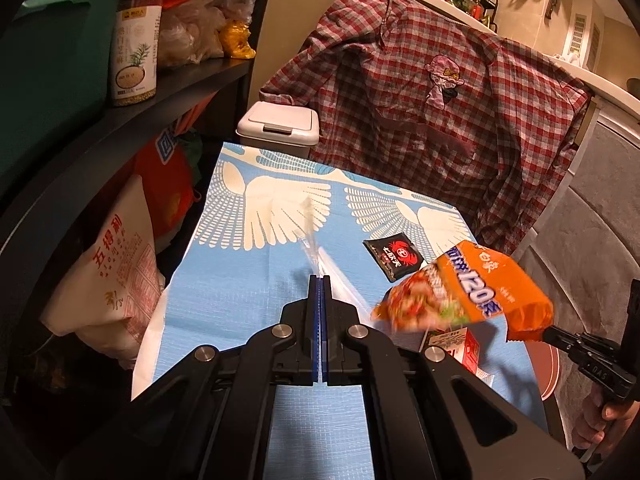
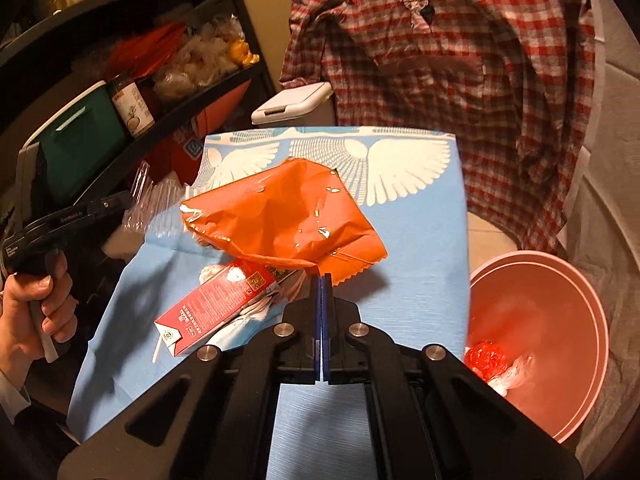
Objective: Collect trash
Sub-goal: 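Lift and carry the straws and noodle bag over the pink bin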
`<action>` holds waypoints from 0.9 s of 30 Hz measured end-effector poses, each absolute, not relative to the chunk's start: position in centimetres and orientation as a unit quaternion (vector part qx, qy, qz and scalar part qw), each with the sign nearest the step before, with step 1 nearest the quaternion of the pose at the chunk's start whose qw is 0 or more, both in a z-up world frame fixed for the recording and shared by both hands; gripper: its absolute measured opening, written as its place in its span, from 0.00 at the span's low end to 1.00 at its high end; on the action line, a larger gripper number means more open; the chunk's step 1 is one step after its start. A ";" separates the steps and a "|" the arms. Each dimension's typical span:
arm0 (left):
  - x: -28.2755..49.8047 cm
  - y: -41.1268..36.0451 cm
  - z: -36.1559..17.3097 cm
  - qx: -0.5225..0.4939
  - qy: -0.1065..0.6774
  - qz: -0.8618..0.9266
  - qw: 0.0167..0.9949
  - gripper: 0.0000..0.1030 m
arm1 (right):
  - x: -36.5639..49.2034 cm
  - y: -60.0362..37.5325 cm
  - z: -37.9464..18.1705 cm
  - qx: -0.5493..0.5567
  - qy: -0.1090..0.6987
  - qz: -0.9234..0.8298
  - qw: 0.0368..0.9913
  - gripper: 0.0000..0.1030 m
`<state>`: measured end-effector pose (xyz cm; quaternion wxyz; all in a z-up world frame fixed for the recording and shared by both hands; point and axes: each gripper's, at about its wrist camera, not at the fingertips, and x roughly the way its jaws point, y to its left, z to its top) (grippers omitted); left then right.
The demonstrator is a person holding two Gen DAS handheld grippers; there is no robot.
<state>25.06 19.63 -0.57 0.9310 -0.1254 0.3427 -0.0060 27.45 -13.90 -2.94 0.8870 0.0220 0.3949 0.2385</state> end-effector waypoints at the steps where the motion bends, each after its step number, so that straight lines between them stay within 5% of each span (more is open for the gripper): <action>1: 25.0 19.5 -0.4 -0.124 0.341 -0.006 0.932 0.00 | 27.3 -14.0 -2.8 0.021 0.393 0.236 0.888 0.00; 27: 22.8 14.1 3.6 -0.098 0.304 -0.037 0.947 0.00 | 24.9 -18.6 -0.4 0.041 0.364 0.205 0.908 0.00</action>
